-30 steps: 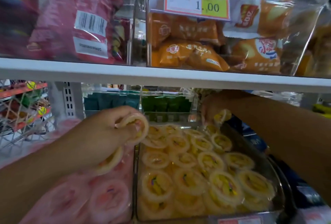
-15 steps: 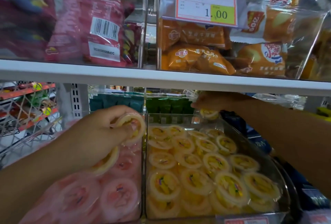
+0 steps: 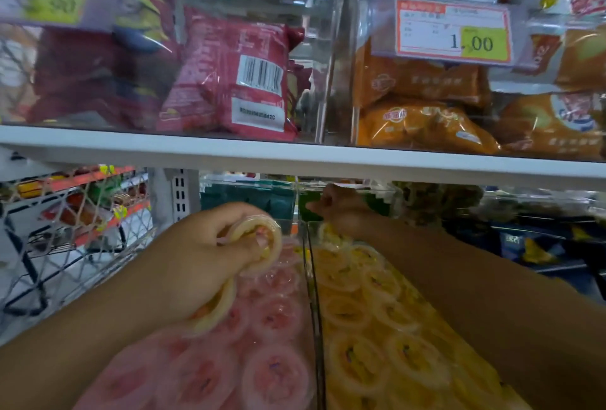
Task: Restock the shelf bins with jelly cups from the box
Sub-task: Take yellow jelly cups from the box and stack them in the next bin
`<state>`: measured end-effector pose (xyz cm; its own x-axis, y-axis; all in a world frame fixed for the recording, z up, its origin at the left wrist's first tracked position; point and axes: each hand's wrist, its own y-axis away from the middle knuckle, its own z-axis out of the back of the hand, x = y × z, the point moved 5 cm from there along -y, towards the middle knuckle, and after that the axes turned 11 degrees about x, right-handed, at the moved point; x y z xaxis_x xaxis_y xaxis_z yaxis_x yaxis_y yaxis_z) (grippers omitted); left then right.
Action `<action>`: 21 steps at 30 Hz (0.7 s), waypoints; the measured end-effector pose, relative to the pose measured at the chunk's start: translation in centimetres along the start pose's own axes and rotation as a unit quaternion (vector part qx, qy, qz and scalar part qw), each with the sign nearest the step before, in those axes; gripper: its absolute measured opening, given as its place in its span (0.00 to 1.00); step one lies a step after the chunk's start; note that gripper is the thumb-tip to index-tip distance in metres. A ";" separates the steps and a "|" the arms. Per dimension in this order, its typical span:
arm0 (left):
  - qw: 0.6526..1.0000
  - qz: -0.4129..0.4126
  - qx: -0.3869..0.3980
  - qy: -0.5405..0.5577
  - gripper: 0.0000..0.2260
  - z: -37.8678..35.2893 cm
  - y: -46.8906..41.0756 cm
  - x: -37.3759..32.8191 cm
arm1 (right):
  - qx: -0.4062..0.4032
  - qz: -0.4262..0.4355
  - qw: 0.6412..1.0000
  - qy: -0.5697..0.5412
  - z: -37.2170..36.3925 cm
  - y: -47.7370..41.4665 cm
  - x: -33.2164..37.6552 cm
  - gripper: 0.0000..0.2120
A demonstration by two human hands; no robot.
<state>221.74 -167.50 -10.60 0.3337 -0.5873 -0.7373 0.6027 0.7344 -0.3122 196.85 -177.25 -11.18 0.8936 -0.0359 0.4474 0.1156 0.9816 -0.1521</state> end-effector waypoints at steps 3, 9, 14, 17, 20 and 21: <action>1.000 0.011 -0.002 0.000 0.08 0.8 0.5 0.7 | 0.043 0.039 0.996 -0.067 0.8 0.6 -0.1 0.06; 0.999 0.026 -0.013 0.018 0.09 0.8 0.9 1.6 | 0.128 0.018 0.987 -0.090 1.4 1.8 -2.3 0.17; 0.999 0.035 0.006 0.012 0.10 0.0 1.5 1.5 | 0.061 0.024 0.997 0.031 0.3 3.2 -3.1 0.13; 0.999 0.028 0.026 0.002 0.10 -0.3 2.0 1.2 | 0.068 0.053 0.995 0.039 -0.4 3.6 -3.2 0.12; 0.999 0.026 0.026 -0.009 0.10 -0.1 2.3 1.1 | 0.078 0.044 0.995 0.042 -0.8 3.4 -3.4 0.11; 0.999 0.027 0.027 -0.009 0.09 -0.1 2.3 1.1 | 0.073 0.037 0.996 0.044 -0.7 3.3 -3.2 0.11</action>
<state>223.44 -166.41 -12.22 0.3787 -0.5543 -0.7412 0.6221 0.7454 -0.2396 194.67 -173.99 -13.73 0.9328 0.0278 0.3593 -0.0109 0.9987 -0.0489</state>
